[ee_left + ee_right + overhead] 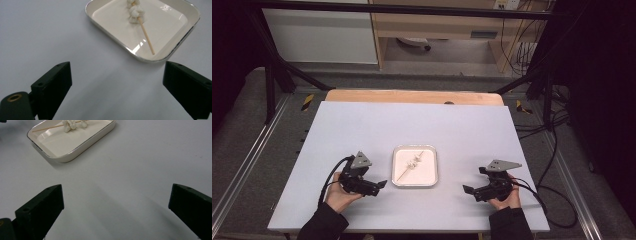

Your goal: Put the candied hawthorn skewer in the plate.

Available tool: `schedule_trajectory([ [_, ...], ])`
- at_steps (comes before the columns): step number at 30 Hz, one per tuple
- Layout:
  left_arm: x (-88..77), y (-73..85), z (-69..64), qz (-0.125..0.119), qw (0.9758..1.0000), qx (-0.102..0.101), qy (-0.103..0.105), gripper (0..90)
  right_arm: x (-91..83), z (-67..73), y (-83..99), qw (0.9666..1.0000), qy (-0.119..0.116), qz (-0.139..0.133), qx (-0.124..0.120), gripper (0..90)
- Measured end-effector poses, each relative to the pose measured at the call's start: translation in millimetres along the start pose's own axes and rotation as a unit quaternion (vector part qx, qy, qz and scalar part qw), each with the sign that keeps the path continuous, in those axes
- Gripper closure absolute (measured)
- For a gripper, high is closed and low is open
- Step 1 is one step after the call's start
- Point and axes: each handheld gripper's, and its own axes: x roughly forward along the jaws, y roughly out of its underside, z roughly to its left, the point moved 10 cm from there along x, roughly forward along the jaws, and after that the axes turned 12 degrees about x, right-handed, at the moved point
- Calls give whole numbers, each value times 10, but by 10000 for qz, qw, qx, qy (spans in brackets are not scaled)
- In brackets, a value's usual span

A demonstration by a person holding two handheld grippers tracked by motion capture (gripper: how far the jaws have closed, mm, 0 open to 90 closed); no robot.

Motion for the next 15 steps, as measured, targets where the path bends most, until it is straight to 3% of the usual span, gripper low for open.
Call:
schedule_trajectory([
  [15,-152,484,170,-239,9993,-301,-11,88,2,-2,9,10000,10,13,-10,7],
])
